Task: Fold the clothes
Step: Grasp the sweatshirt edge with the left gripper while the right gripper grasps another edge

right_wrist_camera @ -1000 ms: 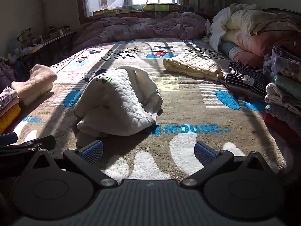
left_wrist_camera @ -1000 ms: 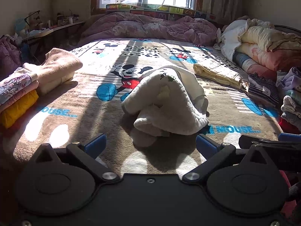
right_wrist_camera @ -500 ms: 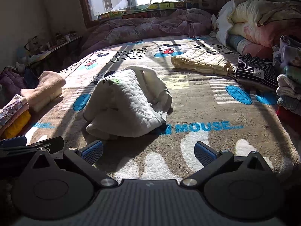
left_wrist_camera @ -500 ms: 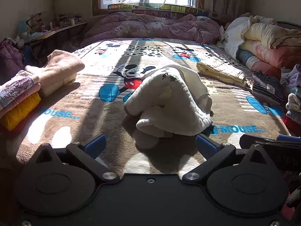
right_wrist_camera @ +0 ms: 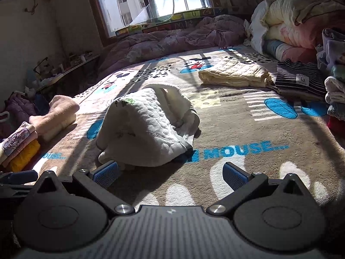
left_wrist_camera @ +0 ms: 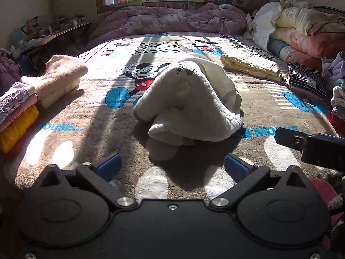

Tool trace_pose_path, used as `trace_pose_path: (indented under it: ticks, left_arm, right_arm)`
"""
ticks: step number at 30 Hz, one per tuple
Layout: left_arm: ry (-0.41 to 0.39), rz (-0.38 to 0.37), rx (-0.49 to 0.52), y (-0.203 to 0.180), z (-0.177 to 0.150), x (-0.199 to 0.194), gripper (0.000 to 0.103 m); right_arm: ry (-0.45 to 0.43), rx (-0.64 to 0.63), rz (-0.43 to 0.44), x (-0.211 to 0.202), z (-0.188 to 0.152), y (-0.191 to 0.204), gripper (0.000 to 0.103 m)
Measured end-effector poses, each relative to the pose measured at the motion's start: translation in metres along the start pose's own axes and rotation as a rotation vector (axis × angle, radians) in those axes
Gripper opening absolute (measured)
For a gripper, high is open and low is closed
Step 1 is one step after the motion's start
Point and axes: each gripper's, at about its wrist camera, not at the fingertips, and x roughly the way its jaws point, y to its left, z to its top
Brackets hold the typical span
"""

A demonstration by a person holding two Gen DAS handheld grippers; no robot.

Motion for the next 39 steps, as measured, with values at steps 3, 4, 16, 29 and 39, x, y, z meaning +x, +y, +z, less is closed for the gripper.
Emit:
trace_pose_path:
  ticks: [3, 4, 16, 29, 39]
  left_arm:
    - [-0.014, -0.016, 0.023, -0.003, -0.004, 0.009, 0.103]
    - [-0.025, -0.024, 0.03, -0.004, -0.006, 0.013, 0.103]
    - [-0.022, -0.055, 0.197, -0.023, -0.018, 0.075, 0.103]
    - [-0.089, -0.08, 0.534, -0.09, -0.013, 0.143, 0.063]
    - [-0.13, -0.087, 0.603, -0.095, -0.016, 0.141, 0.006]
  right_arm:
    - [-0.029, 0.02, 0.03, 0.013, -0.008, -0.012, 0.102]
    - [-0.039, 0.027, 0.04, 0.017, -0.011, -0.016, 0.102]
    - [-0.062, 0.123, 0.092, 0.061, -0.028, -0.062, 0.102]
    - [-0.063, 0.364, 0.201, 0.077, -0.037, -0.103, 0.102]
    - [-0.078, 0.461, 0.226, 0.08, -0.038, -0.119, 0.102]
